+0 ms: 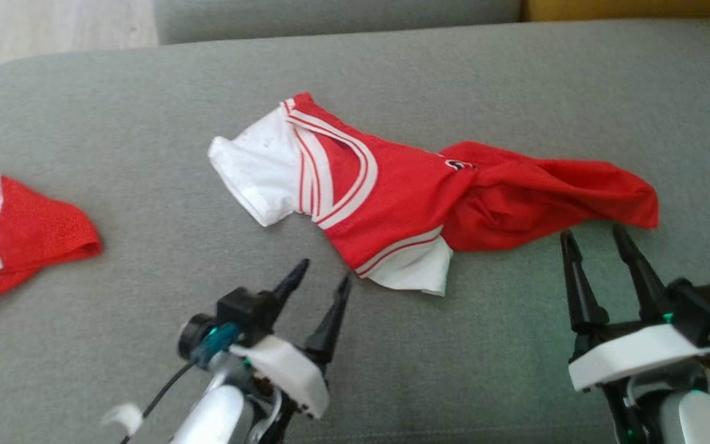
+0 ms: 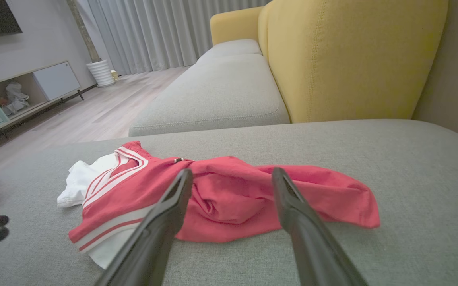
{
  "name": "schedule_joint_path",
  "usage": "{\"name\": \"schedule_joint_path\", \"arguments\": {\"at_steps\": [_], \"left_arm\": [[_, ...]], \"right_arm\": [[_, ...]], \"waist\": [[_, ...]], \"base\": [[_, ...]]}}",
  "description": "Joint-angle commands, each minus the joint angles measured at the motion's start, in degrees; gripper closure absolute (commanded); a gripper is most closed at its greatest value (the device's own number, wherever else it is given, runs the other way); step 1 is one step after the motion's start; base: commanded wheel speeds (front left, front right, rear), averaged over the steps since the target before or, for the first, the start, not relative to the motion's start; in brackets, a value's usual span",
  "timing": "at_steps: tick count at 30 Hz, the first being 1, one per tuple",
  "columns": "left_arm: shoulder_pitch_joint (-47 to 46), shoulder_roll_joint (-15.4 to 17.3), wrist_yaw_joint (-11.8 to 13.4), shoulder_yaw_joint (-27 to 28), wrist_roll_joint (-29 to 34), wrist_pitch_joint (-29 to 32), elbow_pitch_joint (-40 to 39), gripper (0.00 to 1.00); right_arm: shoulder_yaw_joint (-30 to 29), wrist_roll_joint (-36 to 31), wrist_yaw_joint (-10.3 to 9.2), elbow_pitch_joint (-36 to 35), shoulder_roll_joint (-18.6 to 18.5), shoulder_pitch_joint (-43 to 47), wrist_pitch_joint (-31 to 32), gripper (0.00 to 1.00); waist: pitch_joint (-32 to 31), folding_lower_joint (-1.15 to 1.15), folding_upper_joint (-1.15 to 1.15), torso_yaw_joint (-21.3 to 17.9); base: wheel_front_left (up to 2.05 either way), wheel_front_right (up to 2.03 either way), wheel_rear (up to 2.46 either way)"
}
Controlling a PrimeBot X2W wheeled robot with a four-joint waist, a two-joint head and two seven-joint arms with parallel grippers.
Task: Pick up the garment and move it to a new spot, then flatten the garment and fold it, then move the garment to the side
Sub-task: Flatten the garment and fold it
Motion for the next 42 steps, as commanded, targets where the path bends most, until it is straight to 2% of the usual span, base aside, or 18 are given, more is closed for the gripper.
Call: {"name": "schedule_joint_path", "arguments": {"at_steps": [1,3,7,13,14,15,19,21,26,27,30,35,42], "left_arm": [[-3.56,-0.46,-0.85,0.71,-1.16,-0.10,0.28,0.00],[-5.33,-0.99,-2.06,-0.43,-4.10,0.03,4.05,0.00],[-9.06,-1.37,-2.96,-1.81,-8.93,-0.46,12.12,0.00],[-14.16,-1.44,-4.07,-5.63,-18.49,-4.02,18.49,0.00],[-15.03,-1.44,-4.28,-6.56,-19.52,-4.49,19.18,0.38],[-15.86,-1.44,-4.45,-7.30,-20.12,-5.14,19.90,1.00],[-17.93,-1.45,-4.42,-7.16,-19.83,-7.62,19.37,1.00],[-17.27,-1.23,-4.19,-6.01,-19.38,-7.91,16.11,1.00],[-13.05,1.63,-2.72,-3.36,-18.72,-8.06,3.52,1.00],[-13.05,1.63,-2.72,-3.36,-18.72,-8.06,3.52,1.00],[-10.32,3.98,-0.79,-2.01,-18.93,-7.23,-4.31,1.00],[-6.09,7.11,3.92,1.12,-20.15,-3.78,-15.58,1.00],[0.63,8.74,10.11,5.01,-23.50,0.43,-24.42,1.00]], "right_arm": [[1.69,0.62,0.37,-1.80,-0.29,-3.05,-0.29,0.00],[1.97,1.00,0.37,-1.59,-0.29,-3.60,-0.49,0.00],[2.16,1.47,0.37,-0.95,-0.29,-4.29,-1.04,0.00],[1.74,2.38,0.37,-0.23,-0.29,-4.74,-1.93,0.00],[1.65,2.54,0.37,-0.13,-0.29,-4.81,-2.03,0.00],[1.61,2.74,0.37,0.00,-0.29,-4.90,-2.15,0.00],[1.22,3.70,0.37,0.65,-0.29,-4.83,-2.69,0.00],[0.79,4.11,0.37,0.90,-0.29,-4.49,-2.81,0.00],[0.20,5.47,0.37,1.54,-0.29,-3.66,-3.17,0.00],[0.20,5.47,0.37,1.54,-0.29,-3.66,-3.17,0.00],[-0.09,5.90,0.37,1.82,-0.29,-3.46,-3.31,0.00],[-0.52,6.48,0.37,2.21,-0.29,-3.43,-3.32,0.00],[-1.35,6.68,0.37,2.45,-0.29,-3.47,-3.44,0.00]], "waist": [[1.16,0.00,0.00,-1.28],[2.05,0.00,0.00,-2.31],[3.35,0.00,0.00,-4.29],[4.47,0.00,0.00,-5.69],[4.57,0.00,0.00,-5.76],[4.62,0.00,0.00,-5.83],[4.15,0.00,0.00,-5.53],[3.79,0.00,0.00,-5.05],[2.87,0.00,0.00,-3.52],[2.87,0.00,0.00,-3.52],[2.50,0.00,0.00,-2.73],[2.22,0.00,0.00,-2.00],[2.22,0.00,0.00,-2.11]], "base": [[0.00,0.00,0.00],[0.00,0.00,0.00],[0.00,0.00,0.00],[0.00,0.00,0.00],[0.00,0.00,0.00],[0.00,0.00,0.00],[0.00,0.00,0.00],[0.00,0.00,0.00],[0.00,0.00,0.00],[0.00,0.00,0.00],[0.00,0.00,0.00],[0.00,0.00,0.00],[0.00,0.00,0.00]]}}
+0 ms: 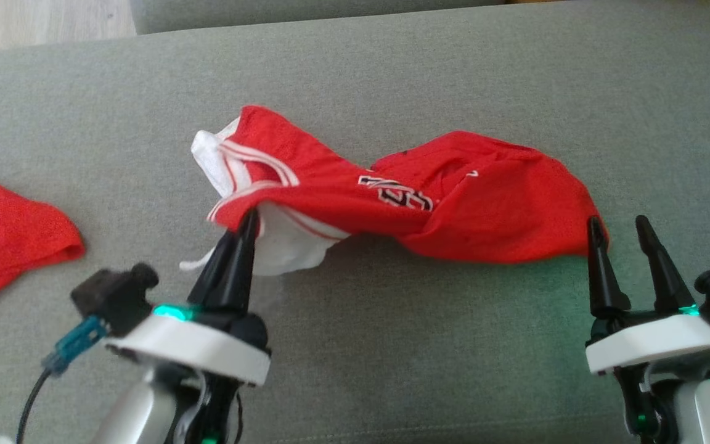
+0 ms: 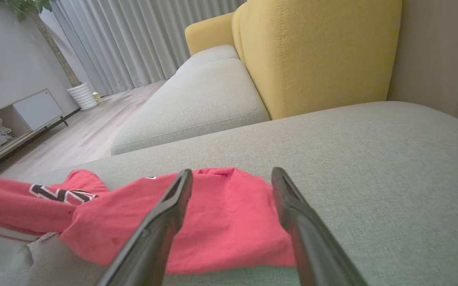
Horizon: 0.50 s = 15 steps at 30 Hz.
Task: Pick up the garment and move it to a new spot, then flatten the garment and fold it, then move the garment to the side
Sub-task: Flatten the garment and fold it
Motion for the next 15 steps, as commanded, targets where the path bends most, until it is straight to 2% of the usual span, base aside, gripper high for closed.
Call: {"name": "schedule_joint_path", "arguments": {"at_steps": [1,6,15], "left_arm": [[-0.04,1.13,1.11,2.82,-0.70,0.49,-3.49,1.00],[3.77,2.04,3.01,3.77,-1.67,1.55,-6.38,1.00],[8.83,4.35,5.02,1.62,-0.73,5.10,-13.84,1.00]], "right_arm": [[0.81,0.41,0.37,-1.70,-0.29,-0.52,-0.55,0.00],[0.52,0.61,0.37,-1.59,-0.29,-0.51,-0.68,0.00],[-1.06,0.71,0.37,-1.85,-0.29,-0.19,-0.57,0.00]], "waist": [[-0.01,0.00,0.00,-0.14],[-0.04,0.00,0.00,-0.45],[-1.09,0.00,0.00,0.61]], "base": [[0.00,0.00,0.00],[0.00,0.00,0.00],[0.00,0.00,0.00]]}}
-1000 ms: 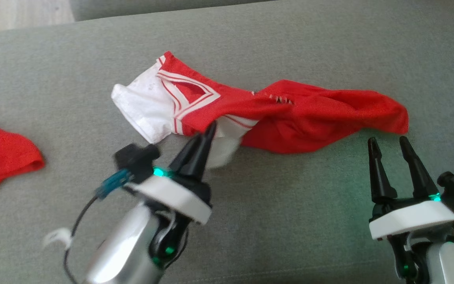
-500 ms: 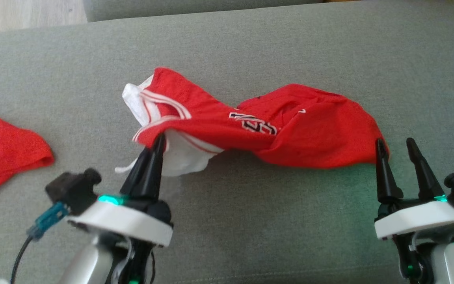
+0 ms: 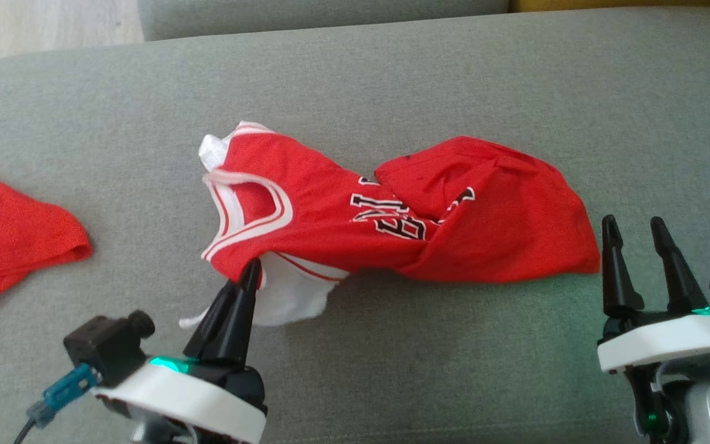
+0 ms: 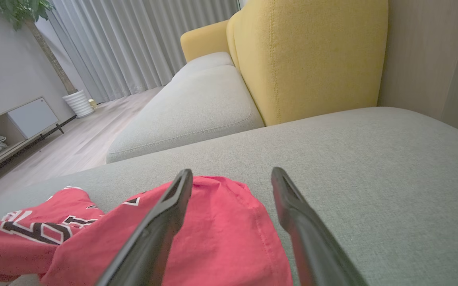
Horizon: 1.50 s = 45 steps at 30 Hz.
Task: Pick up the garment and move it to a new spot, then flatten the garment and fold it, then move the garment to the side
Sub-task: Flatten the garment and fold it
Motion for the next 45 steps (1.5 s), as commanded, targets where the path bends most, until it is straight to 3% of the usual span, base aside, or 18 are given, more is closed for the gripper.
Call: {"name": "schedule_joint_path", "arguments": {"at_steps": [1,9,15,24,25,26,27,31,36,41,45], "left_arm": [[-0.99,0.72,0.46,1.81,0.16,0.23,-3.29,1.00],[-4.92,0.20,-0.63,3.07,-0.80,-0.28,3.24,1.00],[-11.64,-0.91,-3.33,5.03,-2.47,-2.05,15.70,1.00],[-25.59,-3.44,-8.21,6.26,-2.81,-6.56,41.73,1.00],[-26.72,-3.57,-8.77,5.96,-2.56,-6.86,44.06,0.95],[-27.74,-3.60,-9.08,5.72,-2.04,-7.51,46.09,0.26],[-28.55,-3.57,-9.34,5.34,-1.43,-8.08,47.89,0.00],[-29.89,-3.44,-9.39,4.68,0.97,-10.99,52.03,0.00],[-28.04,-2.84,-7.17,5.18,4.93,-13.15,50.78,0.00],[-23.23,-1.42,-2.61,7.85,12.43,-13.46,41.11,0.00],[-17.37,-1.15,-0.38,9.03,17.81,-13.48,32.52,0.00]], "right_arm": [[0.82,0.13,0.37,-2.17,-0.29,-0.25,-0.41,0.00],[1.09,0.15,0.37,-3.01,-0.29,-0.57,0.01,0.00],[1.85,0.09,0.37,-3.36,-0.29,-1.80,0.17,0.00],[2.64,-0.07,0.37,-2.84,-0.29,-3.26,0.24,0.00],[2.74,-0.12,0.37,-2.74,-0.29,-3.39,0.27,0.00],[2.84,-0.26,0.37,-2.67,-0.29,-3.51,0.29,0.00],[2.95,-0.48,0.37,-2.65,-0.29,-3.64,0.28,0.00],[3.18,-1.40,0.37,-2.78,-0.29,-4.12,0.35,0.00],[3.38,-3.51,0.37,-3.54,-0.29,-4.58,0.69,0.00],[3.82,-6.98,0.37,-4.43,-0.29,-5.00,1.34,0.00],[5.01,-9.46,0.37,-4.63,-0.29,-4.69,2.17,0.00]], "waist": [[-0.22,0.00,0.00,0.38],[0.45,0.00,0.00,0.83],[2.32,0.00,0.00,-0.07],[5.07,0.00,0.00,-1.54],[5.20,0.00,0.00,-1.62],[5.29,0.00,0.00,-1.68],[5.31,0.00,0.00,-1.70],[4.94,0.00,0.00,-1.42],[3.53,0.00,0.00,-0.43],[1.75,0.00,0.00,0.64],[0.02,0.00,0.00,1.34]], "base": [[0.00,0.00,0.00],[0.00,0.00,0.00],[0.00,0.00,0.00],[0.00,0.00,0.00],[0.00,0.00,0.00],[0.00,0.00,0.00],[0.00,0.00,0.00],[0.00,0.00,0.00],[0.00,0.00,0.00],[0.00,0.00,0.00],[0.00,0.00,0.00]]}}
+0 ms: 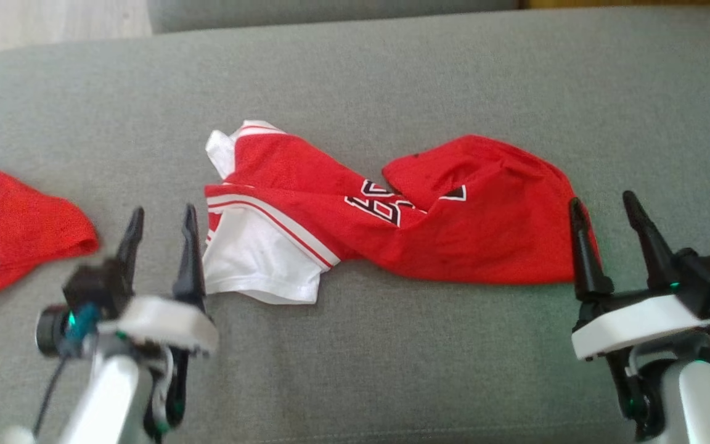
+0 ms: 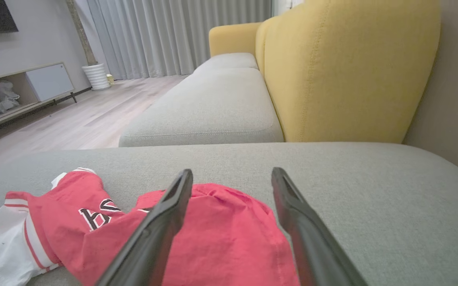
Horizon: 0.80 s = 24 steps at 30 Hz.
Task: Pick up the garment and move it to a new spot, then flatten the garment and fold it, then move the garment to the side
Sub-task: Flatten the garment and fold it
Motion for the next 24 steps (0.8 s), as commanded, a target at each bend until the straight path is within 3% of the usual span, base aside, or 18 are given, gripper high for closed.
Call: {"name": "schedule_joint_path", "arguments": {"at_steps": [1,10,24], "left_arm": [[1.47,1.80,0.76,2.45,2.27,-0.68,-4.59,0.00],[11.68,2.40,2.02,0.20,5.66,-0.69,-10.93,0.00],[13.79,3.06,2.88,-0.87,5.89,0.45,-11.83,0.00]], "right_arm": [[2.01,-1.13,0.37,-2.26,-0.29,-1.74,0.59,0.00],[2.90,-1.77,0.37,-1.95,-0.29,3.16,1.90,0.00],[3.67,-0.69,0.37,-2.47,-0.29,5.29,2.79,0.00]], "waist": [[-1.43,0.00,0.00,0.72],[-6.34,0.00,0.00,1.40],[-8.61,0.00,0.00,0.71]], "base": [[0.00,0.00,0.00],[0.00,0.00,0.00],[0.00,0.00,0.00]]}}
